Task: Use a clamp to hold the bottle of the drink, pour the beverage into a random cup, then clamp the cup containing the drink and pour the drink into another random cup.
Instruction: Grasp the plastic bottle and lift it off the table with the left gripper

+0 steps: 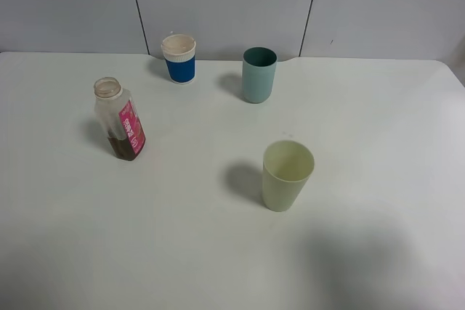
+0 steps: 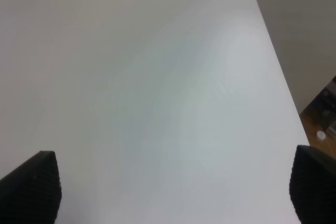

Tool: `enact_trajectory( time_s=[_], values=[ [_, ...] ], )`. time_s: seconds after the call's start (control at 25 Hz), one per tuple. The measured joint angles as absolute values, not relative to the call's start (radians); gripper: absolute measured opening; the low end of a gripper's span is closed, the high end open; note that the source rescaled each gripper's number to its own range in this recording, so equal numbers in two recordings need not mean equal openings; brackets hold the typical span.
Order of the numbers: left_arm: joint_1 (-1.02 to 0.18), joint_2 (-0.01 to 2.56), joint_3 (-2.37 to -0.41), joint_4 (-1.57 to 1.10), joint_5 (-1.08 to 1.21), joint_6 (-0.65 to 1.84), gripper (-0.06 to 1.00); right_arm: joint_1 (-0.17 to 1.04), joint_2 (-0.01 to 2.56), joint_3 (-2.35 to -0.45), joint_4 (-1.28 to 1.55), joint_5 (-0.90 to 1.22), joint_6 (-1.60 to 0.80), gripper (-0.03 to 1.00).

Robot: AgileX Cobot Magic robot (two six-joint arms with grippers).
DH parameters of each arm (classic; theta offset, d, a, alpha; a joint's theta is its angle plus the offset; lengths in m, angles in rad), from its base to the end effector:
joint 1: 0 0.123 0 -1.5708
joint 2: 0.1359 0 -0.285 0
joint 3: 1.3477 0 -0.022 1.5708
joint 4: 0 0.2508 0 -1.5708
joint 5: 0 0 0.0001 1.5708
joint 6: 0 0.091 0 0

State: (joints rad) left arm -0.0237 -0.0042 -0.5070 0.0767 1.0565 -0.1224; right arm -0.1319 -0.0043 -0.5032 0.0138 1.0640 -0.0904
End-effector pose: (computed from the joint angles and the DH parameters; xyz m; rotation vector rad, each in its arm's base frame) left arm -0.0061 0.0062 0.2797 -0.1038 2.0239 -0.0007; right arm -0.0058 0.0019 0.2779 0.0416 2.0418 -0.1227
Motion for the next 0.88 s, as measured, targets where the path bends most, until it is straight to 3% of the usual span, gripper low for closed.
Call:
enact_trajectory(
  time_s=[0.88],
  values=[
    [-0.024,0.078,-0.525,0.079,0.988,-0.12,1.0,-0.132,-0.004,-0.503,0.014,1.064,-0.09,0.59]
  ],
)
